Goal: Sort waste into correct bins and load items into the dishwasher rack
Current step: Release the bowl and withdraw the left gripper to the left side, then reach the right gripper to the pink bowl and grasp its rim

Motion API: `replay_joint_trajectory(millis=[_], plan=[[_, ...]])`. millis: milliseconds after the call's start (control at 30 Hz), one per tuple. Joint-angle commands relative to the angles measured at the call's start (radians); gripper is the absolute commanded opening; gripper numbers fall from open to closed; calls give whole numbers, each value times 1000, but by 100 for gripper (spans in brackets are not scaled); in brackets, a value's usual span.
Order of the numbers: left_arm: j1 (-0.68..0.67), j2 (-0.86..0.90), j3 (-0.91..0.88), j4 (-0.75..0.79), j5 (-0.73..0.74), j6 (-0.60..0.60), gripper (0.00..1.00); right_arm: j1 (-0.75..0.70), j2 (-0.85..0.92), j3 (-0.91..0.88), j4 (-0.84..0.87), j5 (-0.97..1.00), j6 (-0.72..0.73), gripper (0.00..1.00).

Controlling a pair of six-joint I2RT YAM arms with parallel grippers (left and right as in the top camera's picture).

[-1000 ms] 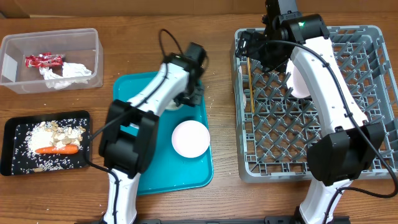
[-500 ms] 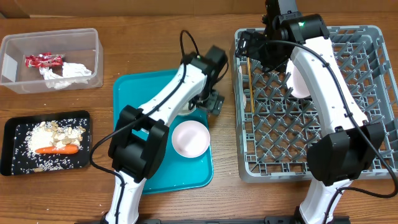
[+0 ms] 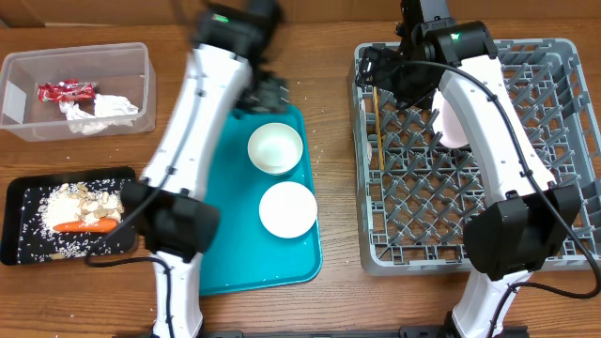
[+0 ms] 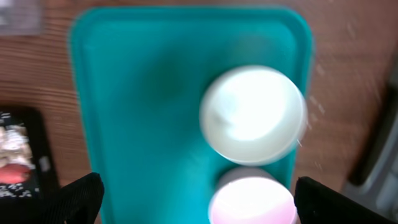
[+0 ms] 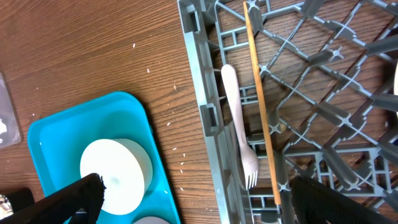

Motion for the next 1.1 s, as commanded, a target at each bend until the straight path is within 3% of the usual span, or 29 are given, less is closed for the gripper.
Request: replay_joint_trajectory(millis=[0,100,233,467,600,800,1067], plan=[[133,-16,14,-8,35,0,100,2,-24,12,3,-6,5,100],[247,-19,-17,-8,203,25,100,2,-24,12,3,-6,5,100],[356,-48,-119,-8,280,34,100,2,-24,12,3,-6,4,100],[505,-235,-351,-8,154,-45,100,2,-24,12,3,-11,5,100],[613,-373,-376,-8,61,-106,100,2,-24,12,-15,-82,5,100],[768,-463,-375,-8,87,-131,100,23,-20,11,-50,-293,5,100],[810,-465,-376,-8,87,-130,100,320,24,11,-253,161,127,100]])
